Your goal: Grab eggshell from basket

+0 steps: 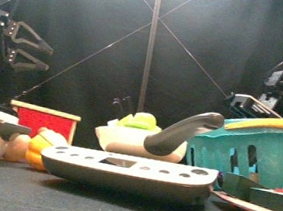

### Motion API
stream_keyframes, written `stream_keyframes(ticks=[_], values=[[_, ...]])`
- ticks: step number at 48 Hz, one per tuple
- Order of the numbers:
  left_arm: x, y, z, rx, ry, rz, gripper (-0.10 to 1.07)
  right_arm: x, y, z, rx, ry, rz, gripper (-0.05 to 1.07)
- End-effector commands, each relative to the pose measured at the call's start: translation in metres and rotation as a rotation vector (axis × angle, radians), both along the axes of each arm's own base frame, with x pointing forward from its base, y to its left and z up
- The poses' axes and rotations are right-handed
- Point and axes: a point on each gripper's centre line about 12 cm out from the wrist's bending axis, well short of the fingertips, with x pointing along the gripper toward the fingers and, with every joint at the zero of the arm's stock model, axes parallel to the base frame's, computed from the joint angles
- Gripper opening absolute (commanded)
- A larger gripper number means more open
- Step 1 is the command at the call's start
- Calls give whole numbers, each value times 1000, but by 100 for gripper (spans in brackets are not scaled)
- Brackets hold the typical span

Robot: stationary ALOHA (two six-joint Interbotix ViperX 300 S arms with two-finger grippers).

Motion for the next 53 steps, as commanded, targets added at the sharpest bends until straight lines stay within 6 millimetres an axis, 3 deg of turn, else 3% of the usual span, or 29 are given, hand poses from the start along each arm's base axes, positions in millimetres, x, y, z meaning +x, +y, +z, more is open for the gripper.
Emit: stream_keyframes(ticks=[1, 13, 23, 53], values=[[3, 2, 9, 11, -22, 3, 98, 4, -1, 12, -17, -41, 8, 62], [3, 2, 9, 11, -20, 3, 98, -1, 12, 20, -12, -69, 54, 68], [3, 2, 9, 11, -20, 3, 98, -13, 14, 16, 31, -2, 10, 72], [3, 2, 9, 11, -20, 5, 98, -9, 16, -2, 46, -5, 32, 72]])
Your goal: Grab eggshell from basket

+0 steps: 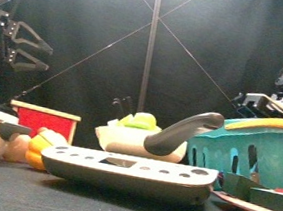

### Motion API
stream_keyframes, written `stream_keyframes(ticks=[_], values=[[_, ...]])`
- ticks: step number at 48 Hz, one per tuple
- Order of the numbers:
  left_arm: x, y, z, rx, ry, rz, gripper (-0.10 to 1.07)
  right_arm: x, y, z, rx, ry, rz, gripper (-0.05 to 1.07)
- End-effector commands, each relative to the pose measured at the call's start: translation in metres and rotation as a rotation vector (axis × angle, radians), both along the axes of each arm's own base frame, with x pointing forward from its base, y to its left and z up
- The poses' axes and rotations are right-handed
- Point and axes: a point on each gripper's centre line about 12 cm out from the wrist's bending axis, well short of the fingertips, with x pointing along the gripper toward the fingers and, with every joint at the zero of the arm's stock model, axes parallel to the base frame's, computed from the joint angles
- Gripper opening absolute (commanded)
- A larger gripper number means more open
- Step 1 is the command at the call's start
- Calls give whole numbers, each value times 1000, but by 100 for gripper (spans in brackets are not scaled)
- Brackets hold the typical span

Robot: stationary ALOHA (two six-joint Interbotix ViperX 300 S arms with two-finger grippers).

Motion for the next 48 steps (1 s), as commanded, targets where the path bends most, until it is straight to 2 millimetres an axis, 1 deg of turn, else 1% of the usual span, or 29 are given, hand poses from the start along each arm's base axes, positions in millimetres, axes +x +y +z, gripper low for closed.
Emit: stream_keyframes(ticks=[1, 14, 26, 30, 40, 48], values=[[3, 2, 9, 11, -20, 2, 98, 4, -1, 2, -2, -16, 1, 72], [3, 2, 8, 11, -18, 3, 98, 6, -1, -8, 7, 6, 5, 71], [3, 2, 8, 10, -19, 4, 98, 9, -3, -11, 0, -2, 14, 70], [3, 2, 8, 10, -19, 4, 98, 9, -5, -12, -1, 3, 12, 68], [3, 2, 8, 11, -18, 3, 98, 8, -6, -13, -6, 10, 12, 57], [3, 2, 8, 11, -18, 3, 98, 9, -9, -8, -10, -8, 1, 54]])
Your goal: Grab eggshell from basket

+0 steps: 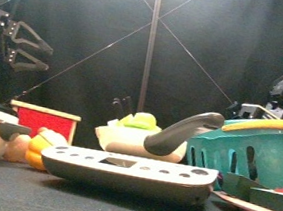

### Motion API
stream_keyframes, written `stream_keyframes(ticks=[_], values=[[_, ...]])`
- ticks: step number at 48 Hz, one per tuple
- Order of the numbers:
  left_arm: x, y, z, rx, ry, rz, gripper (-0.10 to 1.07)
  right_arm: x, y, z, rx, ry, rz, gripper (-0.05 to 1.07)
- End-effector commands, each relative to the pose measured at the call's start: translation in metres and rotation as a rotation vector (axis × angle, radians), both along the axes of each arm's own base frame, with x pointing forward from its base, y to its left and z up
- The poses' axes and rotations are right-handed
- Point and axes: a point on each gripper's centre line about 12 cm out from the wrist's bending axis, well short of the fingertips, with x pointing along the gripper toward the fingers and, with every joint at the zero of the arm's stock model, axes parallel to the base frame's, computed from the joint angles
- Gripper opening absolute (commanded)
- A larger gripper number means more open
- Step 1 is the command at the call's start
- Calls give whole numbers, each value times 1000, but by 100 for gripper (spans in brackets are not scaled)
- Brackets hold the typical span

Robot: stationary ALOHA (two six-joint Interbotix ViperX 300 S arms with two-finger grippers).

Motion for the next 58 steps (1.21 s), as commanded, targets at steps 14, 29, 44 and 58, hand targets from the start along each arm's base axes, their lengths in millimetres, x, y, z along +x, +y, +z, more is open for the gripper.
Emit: stream_keyframes(ticks=[14, 29, 44, 58], values=[[3, 2, 8, 11, -17, 3, 98, -2, -9, 35, -66, -104, -5, 54], [3, 2, 8, 11, -17, 3, 98, -11, -14, 58, -144, -186, 9, 54], [3, 2, 8, 13, -16, 1, 99, -12, -25, 75, -222, -255, 17, 54], [3, 2, 10, 15, -22, 2, 98, -8, -29, 78, -229, -305, 19, 54]])
